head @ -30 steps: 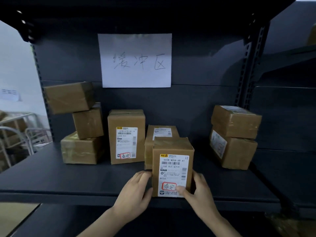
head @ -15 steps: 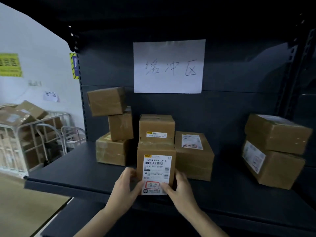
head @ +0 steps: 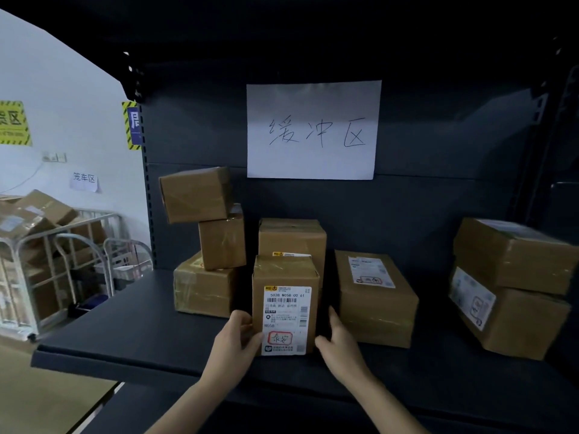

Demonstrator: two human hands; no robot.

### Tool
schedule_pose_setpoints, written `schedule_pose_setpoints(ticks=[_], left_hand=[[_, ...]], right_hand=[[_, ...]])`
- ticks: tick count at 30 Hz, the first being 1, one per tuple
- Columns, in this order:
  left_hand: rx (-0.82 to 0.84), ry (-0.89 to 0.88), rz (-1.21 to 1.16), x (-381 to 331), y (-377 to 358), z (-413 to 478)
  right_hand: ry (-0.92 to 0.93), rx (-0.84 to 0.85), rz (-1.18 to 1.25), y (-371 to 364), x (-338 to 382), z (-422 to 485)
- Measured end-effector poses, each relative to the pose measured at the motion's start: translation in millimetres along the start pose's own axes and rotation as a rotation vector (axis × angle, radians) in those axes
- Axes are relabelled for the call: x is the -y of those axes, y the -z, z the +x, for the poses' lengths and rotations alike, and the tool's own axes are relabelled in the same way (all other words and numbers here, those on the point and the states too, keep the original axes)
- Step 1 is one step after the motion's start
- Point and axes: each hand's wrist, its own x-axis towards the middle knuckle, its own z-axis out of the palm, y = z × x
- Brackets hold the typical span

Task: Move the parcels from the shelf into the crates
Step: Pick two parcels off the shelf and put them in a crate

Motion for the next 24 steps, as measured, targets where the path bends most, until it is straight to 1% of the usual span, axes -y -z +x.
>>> schedule_pose_setpoints(ticks=[3,6,8,12,14,19,24], left_hand=[[0.016,-0.007,-0.011,4,-5,1],[0.04,-0.028,-0.027,1,-12,4],[0.068,-0.042,-0.042,-5,-18,3],[0.121,-0.052,-0.072,-19,-39,5],[0.155,-0.066,-0.066,-28,-53,6],[0.206,-0.095,0.008,-49,-88,19],[0.217,-0.04,0.026,-58,-107,41]], right_hand=[[-0.05,-0.118,-0.017,16,-14,-4],[-0.118,-0.201,-0.008,38,-25,-5],[-0.13,-0.21,0.029,50,-28,-5],[-0.067,-0.144,0.106,56,-31,-11],[-0.049,-0.142,0.133,55,-32,-14],[-0.041,-0.268,0.158,62,-34,-14],[-0.033,-0.356,0.097,63,-34,3]])
